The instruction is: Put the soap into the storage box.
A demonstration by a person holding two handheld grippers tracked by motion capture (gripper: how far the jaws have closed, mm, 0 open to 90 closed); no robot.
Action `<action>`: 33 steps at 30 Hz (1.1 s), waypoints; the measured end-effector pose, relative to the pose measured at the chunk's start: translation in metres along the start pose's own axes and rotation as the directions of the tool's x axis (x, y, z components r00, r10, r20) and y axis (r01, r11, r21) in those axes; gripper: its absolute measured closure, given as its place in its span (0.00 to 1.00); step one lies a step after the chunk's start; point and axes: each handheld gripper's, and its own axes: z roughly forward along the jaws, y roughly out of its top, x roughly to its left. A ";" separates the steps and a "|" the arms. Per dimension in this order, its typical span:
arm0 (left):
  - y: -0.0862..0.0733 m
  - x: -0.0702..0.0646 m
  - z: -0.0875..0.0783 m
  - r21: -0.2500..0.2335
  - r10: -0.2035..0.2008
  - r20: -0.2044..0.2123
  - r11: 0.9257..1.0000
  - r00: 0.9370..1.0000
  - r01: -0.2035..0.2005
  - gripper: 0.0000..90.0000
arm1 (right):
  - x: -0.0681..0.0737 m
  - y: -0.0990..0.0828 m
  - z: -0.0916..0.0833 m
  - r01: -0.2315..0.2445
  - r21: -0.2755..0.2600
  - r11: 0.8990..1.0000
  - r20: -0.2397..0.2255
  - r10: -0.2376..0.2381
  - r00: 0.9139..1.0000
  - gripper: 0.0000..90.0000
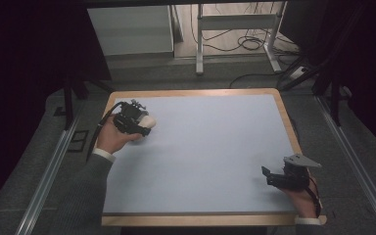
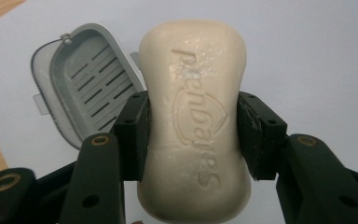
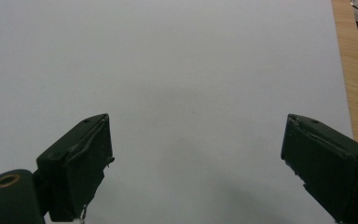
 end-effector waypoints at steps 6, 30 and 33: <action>0.004 0.008 0.002 0.008 -0.020 -0.007 1.000 1.000 0.020 0.55 | 0.000 0.000 0.000 -0.004 -0.001 1.000 0.001 0.004 1.000 0.09; 0.022 0.041 0.031 0.053 -0.121 -0.057 0.991 0.991 0.124 0.55 | -0.001 -0.002 0.002 -0.009 0.009 1.000 0.004 0.009 1.000 0.09; 0.022 0.045 0.036 0.070 -0.130 -0.071 0.988 0.989 0.135 0.55 | -0.002 -0.003 0.002 -0.011 0.009 1.000 0.006 0.011 1.000 0.09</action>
